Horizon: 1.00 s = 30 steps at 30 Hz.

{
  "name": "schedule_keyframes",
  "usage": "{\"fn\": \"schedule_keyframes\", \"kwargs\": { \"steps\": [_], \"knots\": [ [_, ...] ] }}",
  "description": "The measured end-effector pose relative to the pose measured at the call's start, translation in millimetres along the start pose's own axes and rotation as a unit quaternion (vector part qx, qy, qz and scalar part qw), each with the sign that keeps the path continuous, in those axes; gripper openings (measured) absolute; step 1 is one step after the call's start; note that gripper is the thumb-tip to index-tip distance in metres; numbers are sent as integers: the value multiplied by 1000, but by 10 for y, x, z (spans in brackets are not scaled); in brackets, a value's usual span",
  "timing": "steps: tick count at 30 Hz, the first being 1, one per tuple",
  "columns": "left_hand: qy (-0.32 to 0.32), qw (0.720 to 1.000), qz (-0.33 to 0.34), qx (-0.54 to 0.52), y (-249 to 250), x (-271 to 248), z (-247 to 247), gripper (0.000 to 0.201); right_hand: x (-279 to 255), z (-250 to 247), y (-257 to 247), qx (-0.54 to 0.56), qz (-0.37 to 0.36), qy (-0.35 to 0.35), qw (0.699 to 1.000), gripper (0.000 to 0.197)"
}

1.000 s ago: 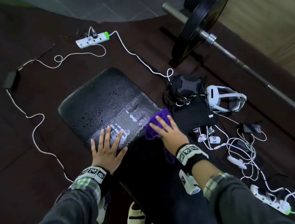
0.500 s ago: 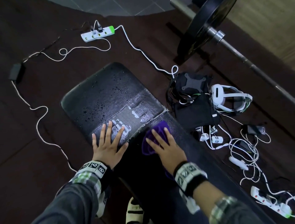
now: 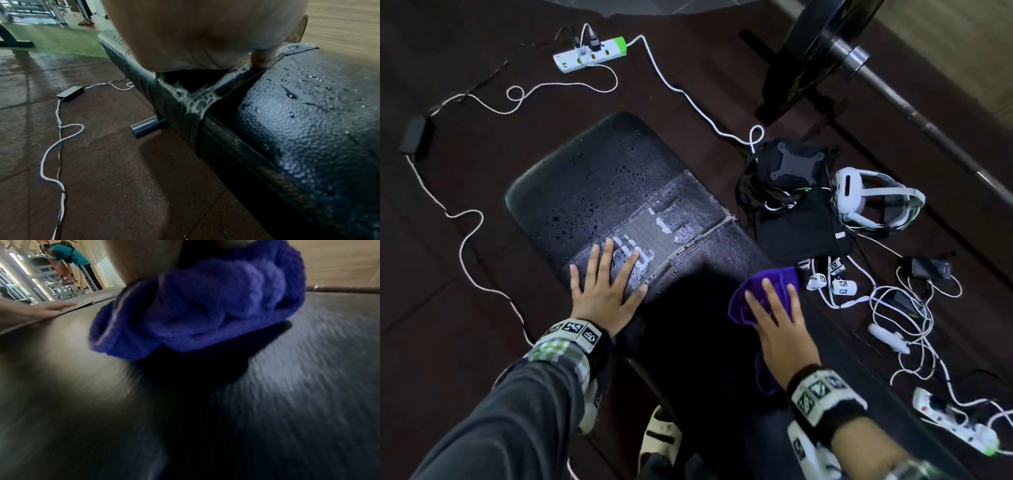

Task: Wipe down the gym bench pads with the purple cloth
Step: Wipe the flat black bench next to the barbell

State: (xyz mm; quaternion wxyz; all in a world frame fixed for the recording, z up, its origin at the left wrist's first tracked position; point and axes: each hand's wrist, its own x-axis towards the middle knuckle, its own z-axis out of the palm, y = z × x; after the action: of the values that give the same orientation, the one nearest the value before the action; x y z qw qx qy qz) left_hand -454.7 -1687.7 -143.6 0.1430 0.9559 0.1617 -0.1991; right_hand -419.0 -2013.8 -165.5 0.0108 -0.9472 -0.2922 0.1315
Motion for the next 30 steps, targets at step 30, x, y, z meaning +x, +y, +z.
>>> {"fn": "schedule_keyframes", "kwargs": {
  "steps": [30],
  "knots": [
    [-34,991,115,66,-704,365,-278,63,-592,-2,-1557,29,-7,19,999,77]
  ]
}}
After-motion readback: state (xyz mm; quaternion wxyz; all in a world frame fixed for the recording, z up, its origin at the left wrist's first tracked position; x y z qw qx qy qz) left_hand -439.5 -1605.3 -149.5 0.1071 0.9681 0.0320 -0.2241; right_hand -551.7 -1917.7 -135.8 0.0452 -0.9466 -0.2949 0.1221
